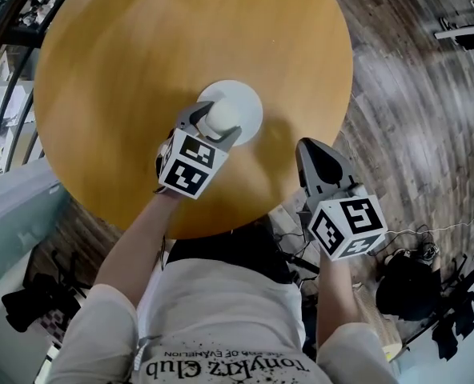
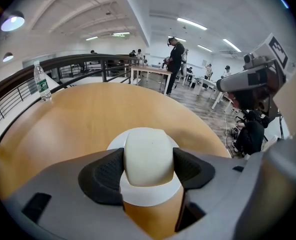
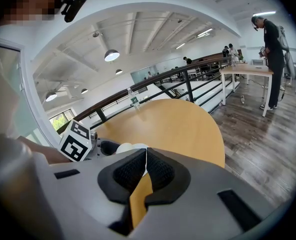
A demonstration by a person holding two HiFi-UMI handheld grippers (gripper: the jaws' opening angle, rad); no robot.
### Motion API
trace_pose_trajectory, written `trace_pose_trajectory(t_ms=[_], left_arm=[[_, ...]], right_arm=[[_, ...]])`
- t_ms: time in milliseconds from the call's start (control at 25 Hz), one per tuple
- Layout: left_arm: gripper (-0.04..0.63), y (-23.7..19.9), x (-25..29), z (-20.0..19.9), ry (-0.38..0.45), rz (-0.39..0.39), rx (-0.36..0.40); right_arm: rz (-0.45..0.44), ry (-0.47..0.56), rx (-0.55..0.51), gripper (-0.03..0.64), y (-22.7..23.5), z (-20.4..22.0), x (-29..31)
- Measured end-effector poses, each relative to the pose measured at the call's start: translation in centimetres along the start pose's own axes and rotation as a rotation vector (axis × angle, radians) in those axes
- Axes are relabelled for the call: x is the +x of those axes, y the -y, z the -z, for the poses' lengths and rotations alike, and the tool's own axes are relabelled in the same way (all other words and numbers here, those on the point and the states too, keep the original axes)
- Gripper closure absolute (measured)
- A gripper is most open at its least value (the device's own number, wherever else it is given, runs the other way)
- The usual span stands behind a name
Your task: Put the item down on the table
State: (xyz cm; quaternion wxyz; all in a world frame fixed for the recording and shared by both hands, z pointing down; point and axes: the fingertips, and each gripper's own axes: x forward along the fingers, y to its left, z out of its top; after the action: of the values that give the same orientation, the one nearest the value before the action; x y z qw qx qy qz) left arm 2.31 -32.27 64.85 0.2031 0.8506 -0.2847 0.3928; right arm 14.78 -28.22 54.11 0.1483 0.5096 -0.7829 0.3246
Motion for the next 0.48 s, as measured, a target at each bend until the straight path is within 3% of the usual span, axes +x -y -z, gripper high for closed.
trace_pose_trajectory(t_ms=[480], left_arm=[[0.282,-0.5,2.4,0.7,-0.053,0.004,0.036]], right_arm=[[0.006,-0.013,0.024,0.591,0.8,1.1,0.3]])
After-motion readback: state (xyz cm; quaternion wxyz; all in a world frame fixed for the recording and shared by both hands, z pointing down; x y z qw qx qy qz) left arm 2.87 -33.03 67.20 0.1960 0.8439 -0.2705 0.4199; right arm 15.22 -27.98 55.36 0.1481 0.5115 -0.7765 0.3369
